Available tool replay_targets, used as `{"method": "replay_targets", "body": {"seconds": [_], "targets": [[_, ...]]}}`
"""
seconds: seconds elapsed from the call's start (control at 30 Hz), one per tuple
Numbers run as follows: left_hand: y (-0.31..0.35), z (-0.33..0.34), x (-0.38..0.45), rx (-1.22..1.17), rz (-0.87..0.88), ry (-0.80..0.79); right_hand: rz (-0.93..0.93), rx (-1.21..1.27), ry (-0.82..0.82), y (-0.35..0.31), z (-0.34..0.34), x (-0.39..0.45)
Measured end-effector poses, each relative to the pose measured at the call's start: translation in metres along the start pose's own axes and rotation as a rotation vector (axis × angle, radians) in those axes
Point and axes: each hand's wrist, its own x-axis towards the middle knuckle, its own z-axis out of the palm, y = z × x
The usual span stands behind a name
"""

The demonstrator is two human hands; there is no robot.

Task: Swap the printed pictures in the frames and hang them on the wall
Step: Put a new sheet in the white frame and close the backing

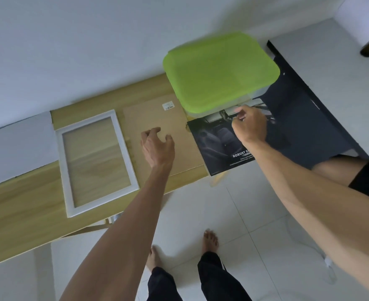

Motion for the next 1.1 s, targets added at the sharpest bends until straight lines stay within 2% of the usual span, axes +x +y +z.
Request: {"method": "replay_targets", "body": {"seconds": [0.27,0.33,0.4,0.5,0.73,0.93,1.1], "targets": [[-0.077,-0.126,0.042,-0.057,-0.072,0.122,-0.146,-0.021,-0.134,-0.117,0.072,-0.081],[-0.141,-0.202,0.072,-0.060,-0.142,0.214,-0.235,-0.035,-0.214,-0.190,0.131,-0.126],[-0.167,-0.225,0.086,-0.031,-0.168,0.234,-0.230,-0.017,-0.223,-0.217,0.146,-0.142],[-0.174,-0.240,0.092,-0.025,-0.178,0.231,-0.179,0.011,-0.245,-0.222,0.158,-0.146],[-0.280,-0.346,0.147,0.046,-0.301,0.333,-0.288,0.095,-0.468,-0.340,0.269,-0.210],[-0.342,-0.393,0.193,0.130,-0.405,0.307,-0.173,0.059,-0.647,-0.397,0.343,-0.237],[-0.364,-0.397,0.225,0.057,-0.398,0.236,-0.146,-0.082,-0.585,-0.411,0.364,-0.241]]}}
